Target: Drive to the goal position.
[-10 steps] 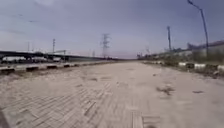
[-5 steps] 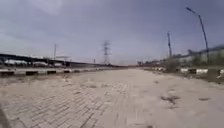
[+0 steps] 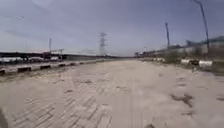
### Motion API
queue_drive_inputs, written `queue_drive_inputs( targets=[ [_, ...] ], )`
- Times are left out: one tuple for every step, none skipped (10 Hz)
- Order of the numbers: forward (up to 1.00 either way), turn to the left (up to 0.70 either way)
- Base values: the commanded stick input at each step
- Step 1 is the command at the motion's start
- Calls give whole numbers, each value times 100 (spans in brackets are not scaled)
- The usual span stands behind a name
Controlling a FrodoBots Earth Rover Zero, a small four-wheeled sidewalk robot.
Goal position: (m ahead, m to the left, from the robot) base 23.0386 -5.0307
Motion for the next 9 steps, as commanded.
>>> queue_drive_inputs(
  targets=[
    [100,0],
    [100,0],
    [100,0],
    [100,0],
    [100,0],
    [100,0],
    [100,0],
    [100,0],
    [100,0]
  ],
)
